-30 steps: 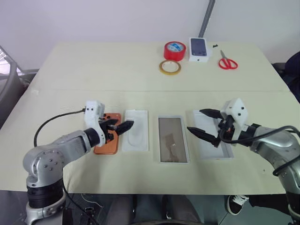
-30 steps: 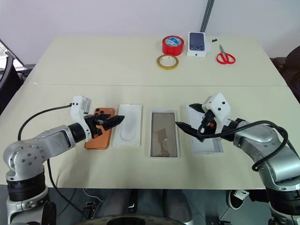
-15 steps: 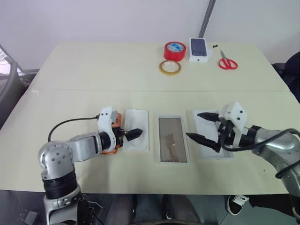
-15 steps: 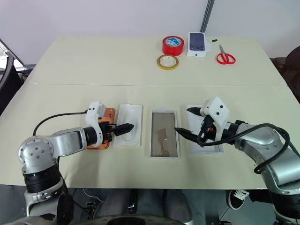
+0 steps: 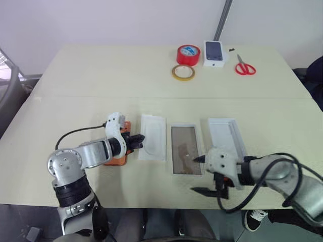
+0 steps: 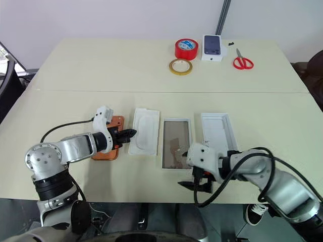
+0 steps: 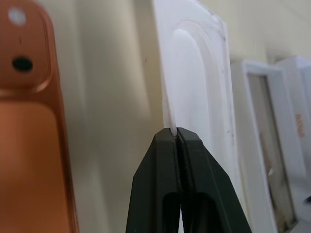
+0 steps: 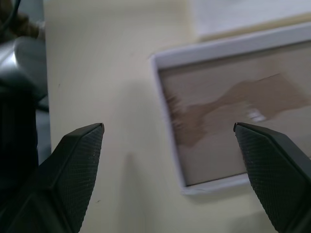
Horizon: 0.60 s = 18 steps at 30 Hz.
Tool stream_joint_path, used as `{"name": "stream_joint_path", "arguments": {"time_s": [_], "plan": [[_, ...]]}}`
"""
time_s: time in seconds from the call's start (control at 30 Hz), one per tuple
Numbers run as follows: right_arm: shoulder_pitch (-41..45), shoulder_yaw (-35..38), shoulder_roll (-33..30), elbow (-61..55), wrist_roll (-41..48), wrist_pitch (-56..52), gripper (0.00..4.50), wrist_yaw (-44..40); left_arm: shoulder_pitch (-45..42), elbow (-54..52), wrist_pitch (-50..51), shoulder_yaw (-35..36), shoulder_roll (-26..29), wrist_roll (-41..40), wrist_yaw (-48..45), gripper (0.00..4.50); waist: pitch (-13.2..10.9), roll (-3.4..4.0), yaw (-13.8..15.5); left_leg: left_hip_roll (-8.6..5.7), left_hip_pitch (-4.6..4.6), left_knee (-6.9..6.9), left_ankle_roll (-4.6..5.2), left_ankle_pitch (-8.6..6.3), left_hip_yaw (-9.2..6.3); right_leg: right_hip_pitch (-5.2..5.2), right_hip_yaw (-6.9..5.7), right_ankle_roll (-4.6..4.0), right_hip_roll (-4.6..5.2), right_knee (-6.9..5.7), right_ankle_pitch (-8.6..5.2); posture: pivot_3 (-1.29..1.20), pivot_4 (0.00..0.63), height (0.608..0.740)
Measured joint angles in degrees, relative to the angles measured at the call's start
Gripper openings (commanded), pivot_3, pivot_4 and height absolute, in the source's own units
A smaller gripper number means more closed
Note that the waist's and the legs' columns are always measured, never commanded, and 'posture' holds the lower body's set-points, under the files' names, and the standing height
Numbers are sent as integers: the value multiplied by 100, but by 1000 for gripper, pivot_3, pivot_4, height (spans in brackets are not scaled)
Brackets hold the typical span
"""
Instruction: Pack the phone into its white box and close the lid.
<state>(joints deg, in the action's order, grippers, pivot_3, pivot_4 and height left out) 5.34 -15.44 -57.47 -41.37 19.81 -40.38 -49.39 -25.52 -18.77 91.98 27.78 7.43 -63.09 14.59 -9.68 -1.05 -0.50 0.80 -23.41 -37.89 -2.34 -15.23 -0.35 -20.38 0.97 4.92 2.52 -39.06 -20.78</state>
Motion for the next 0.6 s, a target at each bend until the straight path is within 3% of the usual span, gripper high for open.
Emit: {"name": "stream_joint_path", "arguments": {"time_s": [0.2, 0.43, 0.6], "plan": [[337, -537, 295, 251, -543, 191, 163, -11, -134, 27, 1, 343, -66, -30, -6, 0, -2, -3, 6, -1, 0, 0, -3, 1, -1, 0, -1, 0, 1, 0, 0, 0, 150, 740], [885, -804, 605, 525, -908, 322, 71, -98, -376, 101, -48, 788, -52, -363, -39, 0, -3, -5, 3, 0, 0, -1, -5, 2, -3, -1, -4, 0, 1, 0, 0, 0, 150, 740], [1664, -1427, 1355, 1185, -1463, 685, 71, -179, -588, 412, -298, 1006, 114, -608, 67, 0, -4, -8, -23, 1, 0, 2, -9, 4, -4, -6, -4, 0, 0, -4, 0, 0, 150, 740]]}}
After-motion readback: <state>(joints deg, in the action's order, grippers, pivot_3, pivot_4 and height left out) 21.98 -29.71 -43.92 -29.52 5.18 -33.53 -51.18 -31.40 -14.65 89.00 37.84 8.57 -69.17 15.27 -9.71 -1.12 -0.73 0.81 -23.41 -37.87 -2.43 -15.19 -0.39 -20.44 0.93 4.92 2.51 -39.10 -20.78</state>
